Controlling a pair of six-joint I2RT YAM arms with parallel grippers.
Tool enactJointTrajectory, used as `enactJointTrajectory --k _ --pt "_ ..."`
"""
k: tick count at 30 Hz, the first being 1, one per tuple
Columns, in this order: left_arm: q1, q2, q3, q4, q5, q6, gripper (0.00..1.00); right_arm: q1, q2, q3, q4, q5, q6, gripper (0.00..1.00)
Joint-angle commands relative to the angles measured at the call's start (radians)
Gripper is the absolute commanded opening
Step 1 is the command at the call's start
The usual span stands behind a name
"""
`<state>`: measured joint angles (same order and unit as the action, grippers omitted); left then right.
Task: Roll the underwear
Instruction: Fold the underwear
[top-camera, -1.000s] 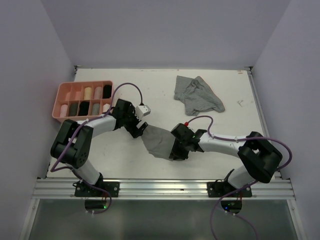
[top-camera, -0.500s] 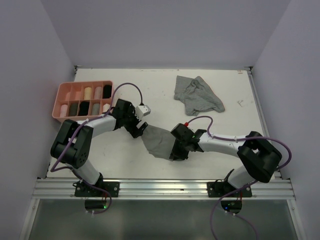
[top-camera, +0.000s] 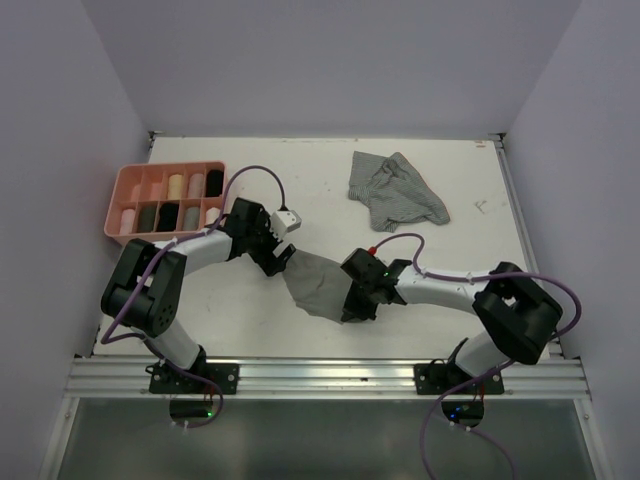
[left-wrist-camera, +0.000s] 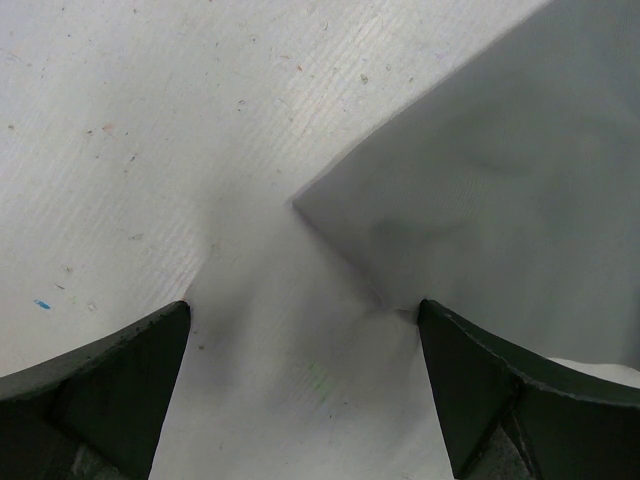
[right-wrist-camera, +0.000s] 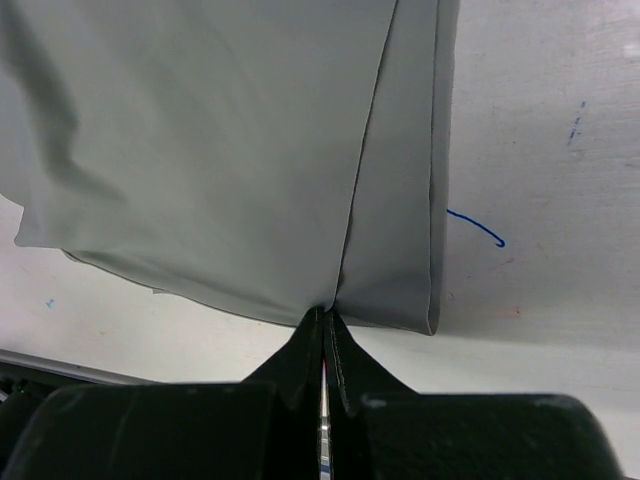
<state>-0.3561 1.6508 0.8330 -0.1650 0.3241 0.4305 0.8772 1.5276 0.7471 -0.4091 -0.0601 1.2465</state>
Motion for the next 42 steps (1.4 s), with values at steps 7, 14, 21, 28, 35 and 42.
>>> enactJointTrajectory --k 7,14,21,28,35,42 --pt "0.002 0.021 -0.037 -0.053 -0.085 0.053 1.0 0.005 -0.124 0.001 -0.109 0.115 0.03 0.0" --pt "0.002 0.023 -0.035 -0.053 -0.082 0.05 1.0 -0.001 -0.139 0.005 -0.152 0.169 0.028 0.0" --pt "0.002 0.026 -0.035 -0.054 -0.082 0.053 1.0 -0.017 -0.123 0.009 -0.132 0.129 0.007 0.0" --pt "0.002 0.024 -0.032 -0.054 -0.082 0.05 1.0 -0.006 -0.123 0.02 -0.08 0.086 0.024 0.35" --pt "0.002 0.023 -0.044 -0.048 -0.079 0.047 1.0 0.009 -0.058 0.018 -0.046 0.065 0.025 0.39" --pt "0.003 0.018 -0.043 -0.047 -0.08 0.051 1.0 0.011 -0.018 0.024 -0.017 0.033 0.024 0.38"
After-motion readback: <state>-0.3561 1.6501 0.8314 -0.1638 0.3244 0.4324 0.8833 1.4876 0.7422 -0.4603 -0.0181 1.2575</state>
